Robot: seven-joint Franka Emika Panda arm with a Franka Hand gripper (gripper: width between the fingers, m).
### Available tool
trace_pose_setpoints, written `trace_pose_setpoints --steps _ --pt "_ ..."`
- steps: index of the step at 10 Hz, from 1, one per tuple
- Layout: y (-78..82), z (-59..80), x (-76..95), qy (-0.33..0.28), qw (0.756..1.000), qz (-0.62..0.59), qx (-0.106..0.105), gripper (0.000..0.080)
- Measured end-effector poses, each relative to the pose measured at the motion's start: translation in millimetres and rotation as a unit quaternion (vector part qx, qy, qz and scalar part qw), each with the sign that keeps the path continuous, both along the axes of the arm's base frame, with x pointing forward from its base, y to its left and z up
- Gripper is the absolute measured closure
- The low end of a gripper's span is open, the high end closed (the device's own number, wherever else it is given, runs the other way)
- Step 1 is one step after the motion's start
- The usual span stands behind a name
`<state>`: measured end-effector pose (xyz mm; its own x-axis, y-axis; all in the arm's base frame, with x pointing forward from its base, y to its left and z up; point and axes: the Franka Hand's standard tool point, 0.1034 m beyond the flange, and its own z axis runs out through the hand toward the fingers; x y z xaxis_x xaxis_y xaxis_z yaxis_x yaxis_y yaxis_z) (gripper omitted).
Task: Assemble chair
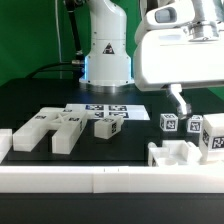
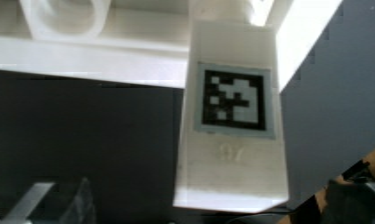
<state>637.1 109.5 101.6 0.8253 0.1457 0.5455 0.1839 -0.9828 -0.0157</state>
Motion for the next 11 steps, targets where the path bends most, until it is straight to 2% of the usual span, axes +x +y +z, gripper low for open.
trace_pose_setpoints --steps 2,4,5,6,9,11 --pt "-0.1 -1.2 -0.4 0.0 1.0 0.0 0.0 0.015" --pt "5.4 -11.0 -5.3 0.097 0.995 0.005 0.0 0.015" --pt "6.4 -11.3 -2.5 0.155 0.988 0.009 -0.001 0.015" --pt "6.7 -10.0 3.1 0.185 0.983 0.012 -0.002 0.015" --pt "9.2 -15.7 0.0 0.283 0.959 0.023 -0.006 0.015" --pt "5.7 -17.5 5.8 0.332 0.943 0.026 -0.007 0.015"
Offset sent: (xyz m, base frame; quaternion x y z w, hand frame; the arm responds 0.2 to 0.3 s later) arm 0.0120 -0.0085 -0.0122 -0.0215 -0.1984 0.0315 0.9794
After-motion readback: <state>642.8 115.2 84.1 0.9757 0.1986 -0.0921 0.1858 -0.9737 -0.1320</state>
